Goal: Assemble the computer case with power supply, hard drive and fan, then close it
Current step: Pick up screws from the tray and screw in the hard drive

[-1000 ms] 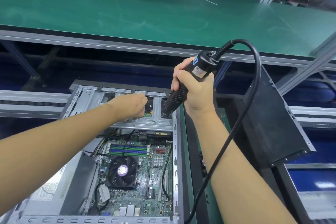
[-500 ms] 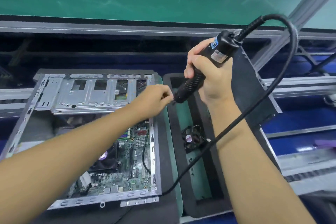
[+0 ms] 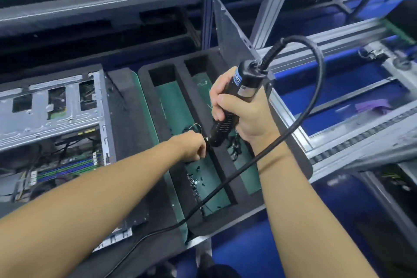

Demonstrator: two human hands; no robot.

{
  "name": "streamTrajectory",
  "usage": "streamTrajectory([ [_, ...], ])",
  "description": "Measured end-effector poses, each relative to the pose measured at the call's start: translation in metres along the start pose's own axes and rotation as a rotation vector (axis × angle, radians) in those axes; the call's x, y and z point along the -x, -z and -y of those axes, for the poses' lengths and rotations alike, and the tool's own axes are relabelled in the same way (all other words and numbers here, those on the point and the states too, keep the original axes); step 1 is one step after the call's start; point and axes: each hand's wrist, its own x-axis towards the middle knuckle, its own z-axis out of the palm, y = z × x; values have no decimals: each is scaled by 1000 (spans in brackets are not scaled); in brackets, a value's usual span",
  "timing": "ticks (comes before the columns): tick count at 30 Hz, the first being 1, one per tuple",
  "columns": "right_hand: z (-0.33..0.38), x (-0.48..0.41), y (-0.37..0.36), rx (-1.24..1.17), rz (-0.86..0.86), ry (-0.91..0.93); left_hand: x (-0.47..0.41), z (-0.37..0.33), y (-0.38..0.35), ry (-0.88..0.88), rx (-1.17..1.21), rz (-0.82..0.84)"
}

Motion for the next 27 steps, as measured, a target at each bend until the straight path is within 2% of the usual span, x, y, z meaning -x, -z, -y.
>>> streamTrajectory([
  [5, -22, 21, 15, -21, -51, -41, -26, -1, -41, 18, -233, 76],
  [10, -39, 36, 29, -74, -73, -68, -37, 6, -66, 48, -208, 93],
  [17, -49, 41, 40, -81, -74, -58, -45, 9, -80, 131, -420, 138],
  [21, -52, 42, 40, -81, -66, -56, -49, 2, -97, 220, -527, 100],
  [27, -54, 45, 45, -58, -81, -70, -49, -3, -105, 313, -528, 71],
])
